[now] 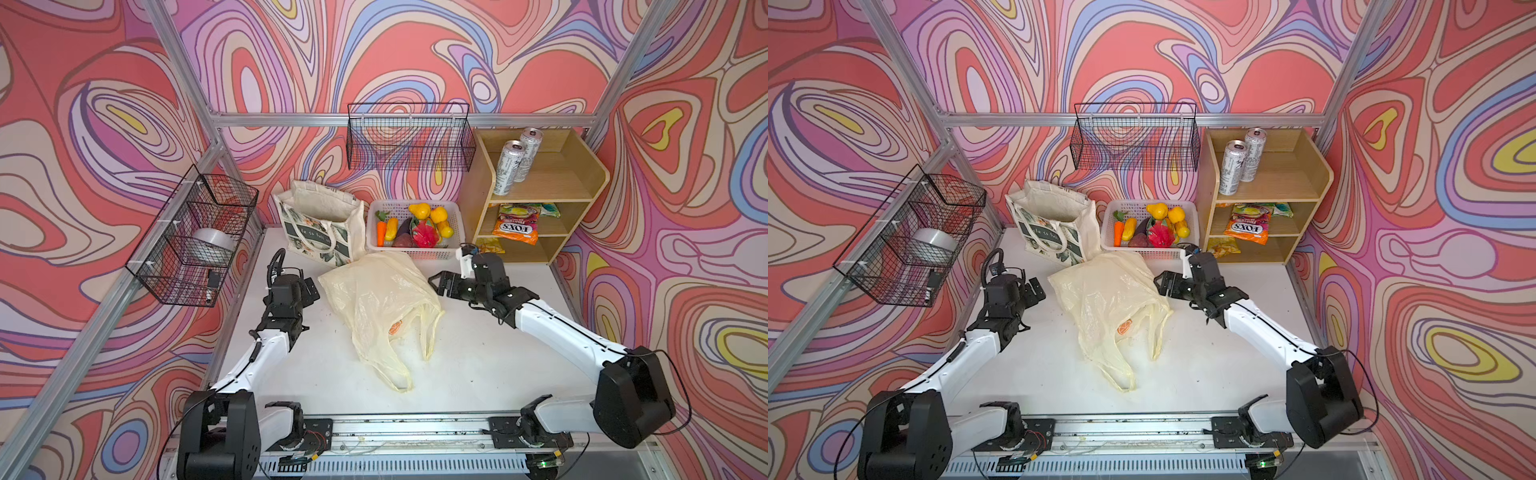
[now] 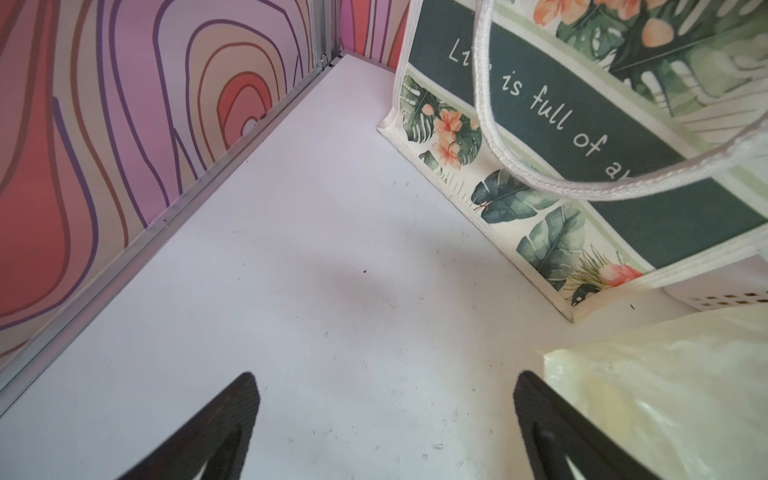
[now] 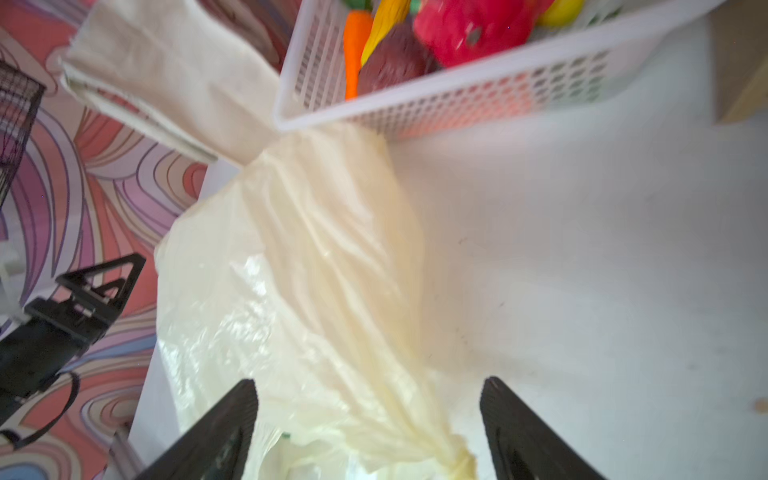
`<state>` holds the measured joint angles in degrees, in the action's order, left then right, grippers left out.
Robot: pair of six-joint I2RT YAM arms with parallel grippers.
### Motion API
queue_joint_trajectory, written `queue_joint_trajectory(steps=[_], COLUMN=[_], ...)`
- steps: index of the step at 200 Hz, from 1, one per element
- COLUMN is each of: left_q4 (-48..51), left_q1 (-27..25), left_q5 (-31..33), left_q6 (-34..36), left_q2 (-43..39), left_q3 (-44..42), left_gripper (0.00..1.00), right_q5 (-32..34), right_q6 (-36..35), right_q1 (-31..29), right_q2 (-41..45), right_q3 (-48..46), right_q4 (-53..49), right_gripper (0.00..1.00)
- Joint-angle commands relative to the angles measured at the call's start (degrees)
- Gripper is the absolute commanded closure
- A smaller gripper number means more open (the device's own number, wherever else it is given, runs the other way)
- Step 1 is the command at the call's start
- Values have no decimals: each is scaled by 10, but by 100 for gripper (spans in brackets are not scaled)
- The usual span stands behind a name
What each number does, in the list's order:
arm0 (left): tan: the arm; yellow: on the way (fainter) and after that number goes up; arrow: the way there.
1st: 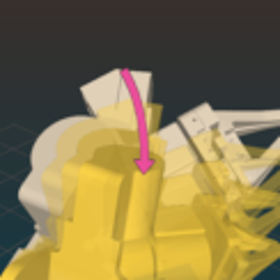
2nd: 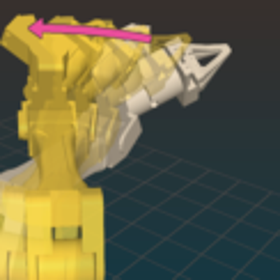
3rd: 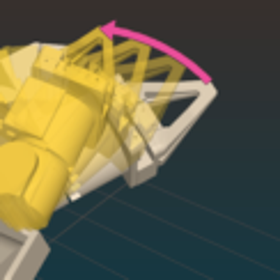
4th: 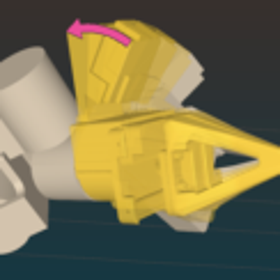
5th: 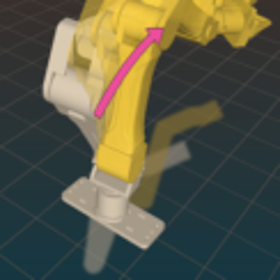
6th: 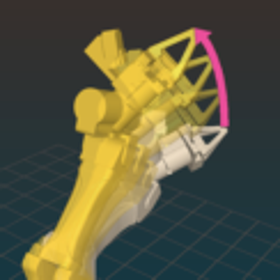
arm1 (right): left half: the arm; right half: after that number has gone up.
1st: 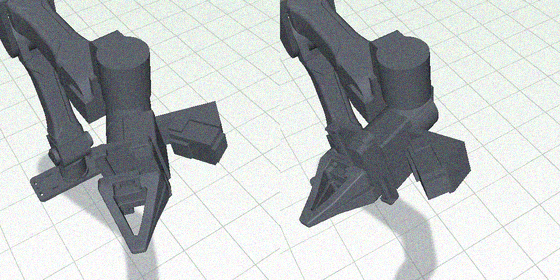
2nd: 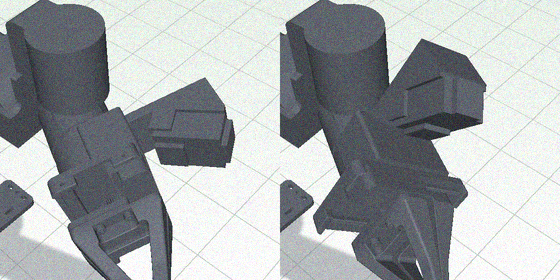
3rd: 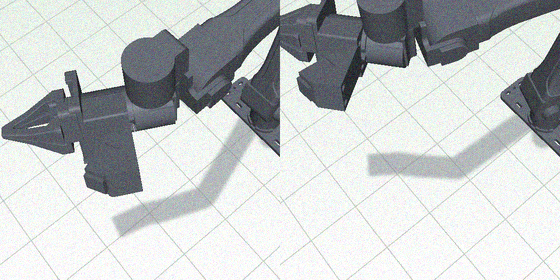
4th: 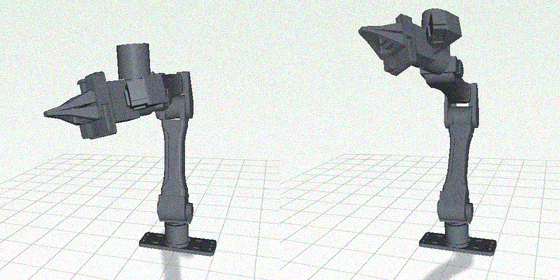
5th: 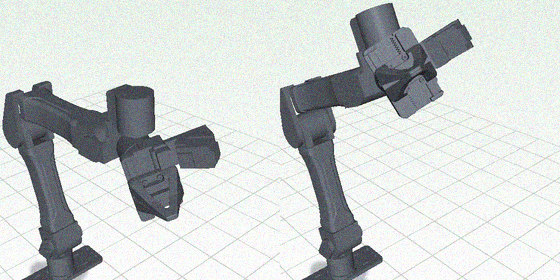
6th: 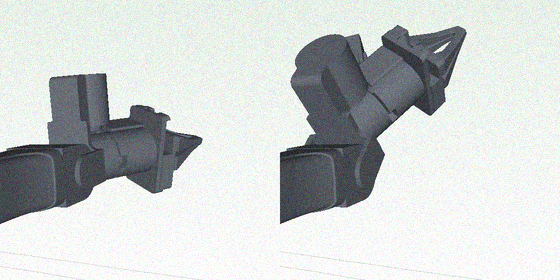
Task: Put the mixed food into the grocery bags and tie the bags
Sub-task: 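Grasp the cream plastic bag with the right gripper and drag it toward the shelf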
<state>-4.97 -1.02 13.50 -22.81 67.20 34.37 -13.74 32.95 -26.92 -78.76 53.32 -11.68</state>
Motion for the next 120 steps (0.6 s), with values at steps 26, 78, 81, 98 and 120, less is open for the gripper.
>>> queue_joint_trajectory(steps=[26, 78, 81, 98, 120], left_q4=[55, 95, 100, 123, 132], left_q1=[3, 3, 3, 2, 2], left_q5=[-44, -70, -71, -80, -111], left_q6=[-31, -46, -48, -61, -85], left_q2=[-21, -24, -24, -25, -26], left_q3=[22, 46, 47, 49, 37], left_gripper=[3, 3, 3, 3, 3], right_q5=[27, 23, 23, 21, 30], right_q6=[111, 164, 165, 178, 180], right_q1=[-113, -135, -136, -136, -136], right_q2=[-15, -96, -100, -116, -133], right_q3=[-22, -9, -8, -9, -1], right_q4=[15, 57, 58, 80, 104], right_gripper=[12, 12, 12, 12, 12])
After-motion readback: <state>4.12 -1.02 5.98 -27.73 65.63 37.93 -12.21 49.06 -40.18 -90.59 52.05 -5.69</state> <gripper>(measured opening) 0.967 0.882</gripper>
